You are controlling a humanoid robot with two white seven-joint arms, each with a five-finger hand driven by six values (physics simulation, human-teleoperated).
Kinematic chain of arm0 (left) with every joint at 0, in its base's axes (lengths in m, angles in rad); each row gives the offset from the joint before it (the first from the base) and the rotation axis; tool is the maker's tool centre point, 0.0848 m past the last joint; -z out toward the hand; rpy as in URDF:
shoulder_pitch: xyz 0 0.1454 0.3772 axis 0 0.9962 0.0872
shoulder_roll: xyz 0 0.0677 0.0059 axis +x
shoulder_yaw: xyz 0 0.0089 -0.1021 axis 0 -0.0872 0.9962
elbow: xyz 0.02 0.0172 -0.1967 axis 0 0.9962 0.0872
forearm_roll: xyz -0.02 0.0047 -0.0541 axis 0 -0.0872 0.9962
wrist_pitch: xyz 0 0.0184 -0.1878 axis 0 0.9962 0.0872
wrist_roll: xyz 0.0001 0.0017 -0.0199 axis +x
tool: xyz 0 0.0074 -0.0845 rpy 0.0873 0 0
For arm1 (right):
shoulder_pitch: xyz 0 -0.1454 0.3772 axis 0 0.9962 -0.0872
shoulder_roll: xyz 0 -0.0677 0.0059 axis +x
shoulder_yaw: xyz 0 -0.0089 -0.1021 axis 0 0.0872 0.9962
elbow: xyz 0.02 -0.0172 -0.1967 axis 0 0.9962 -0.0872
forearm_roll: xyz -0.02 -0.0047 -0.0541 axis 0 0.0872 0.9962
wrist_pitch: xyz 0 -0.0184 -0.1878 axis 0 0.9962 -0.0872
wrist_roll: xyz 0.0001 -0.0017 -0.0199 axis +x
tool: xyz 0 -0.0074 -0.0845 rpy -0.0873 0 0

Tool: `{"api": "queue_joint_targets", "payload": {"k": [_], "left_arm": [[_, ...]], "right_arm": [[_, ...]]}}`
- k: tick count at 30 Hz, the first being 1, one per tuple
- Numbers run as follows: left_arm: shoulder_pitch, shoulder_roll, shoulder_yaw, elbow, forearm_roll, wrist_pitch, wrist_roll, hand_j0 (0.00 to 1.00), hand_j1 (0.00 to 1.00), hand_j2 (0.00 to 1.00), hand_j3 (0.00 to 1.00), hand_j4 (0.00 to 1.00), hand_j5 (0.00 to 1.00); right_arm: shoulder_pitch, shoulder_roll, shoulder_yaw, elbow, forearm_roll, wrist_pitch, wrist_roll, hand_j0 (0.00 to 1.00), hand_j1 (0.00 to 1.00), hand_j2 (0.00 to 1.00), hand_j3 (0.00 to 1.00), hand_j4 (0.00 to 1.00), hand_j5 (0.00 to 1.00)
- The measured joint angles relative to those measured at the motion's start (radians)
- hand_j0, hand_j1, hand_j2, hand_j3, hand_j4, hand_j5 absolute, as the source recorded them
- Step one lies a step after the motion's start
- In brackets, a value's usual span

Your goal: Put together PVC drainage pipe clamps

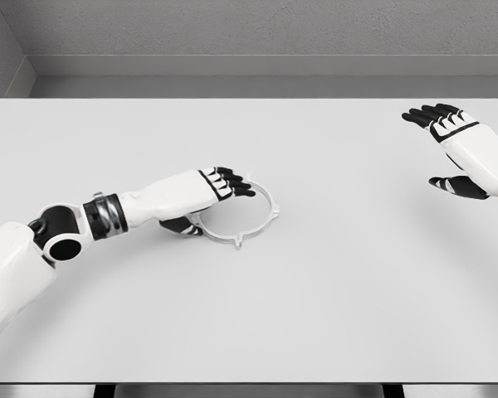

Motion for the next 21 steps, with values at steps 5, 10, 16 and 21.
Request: {"api": "queue_joint_targets", "payload": {"k": [5,10,16,21], "left_arm": [[0.0,-0.012,-0.001,-0.002,0.0,0.0,-0.013,1.0,1.0,1.0,1.0,1.0,1.0],[-0.003,-0.016,-0.001,-0.002,0.0,0.0,-0.022,1.0,1.0,1.0,1.0,1.0,1.0],[-0.017,-0.027,-0.001,-0.002,0.0,0.0,-0.024,1.0,1.0,1.0,1.0,1.0,1.0],[-0.018,-0.035,-0.002,-0.002,0.0,0.0,-0.03,1.0,1.0,1.0,1.0,1.0,1.0]], "right_arm": [[0.0,0.0,0.0,0.0,0.0,0.0,0.0,1.0,1.0,1.0,1.0,1.0,1.0],[0.0,0.0,0.0,0.001,0.0,0.0,0.0,1.0,1.0,1.0,1.0,1.0,1.0],[0.0,0.0,0.0,0.001,0.0,0.0,0.0,1.0,1.0,1.0,1.0,1.0,1.0],[0.0,0.0,0.0,0.002,0.0,0.0,0.0,1.0,1.0,1.0,1.0,1.0,1.0]]}}
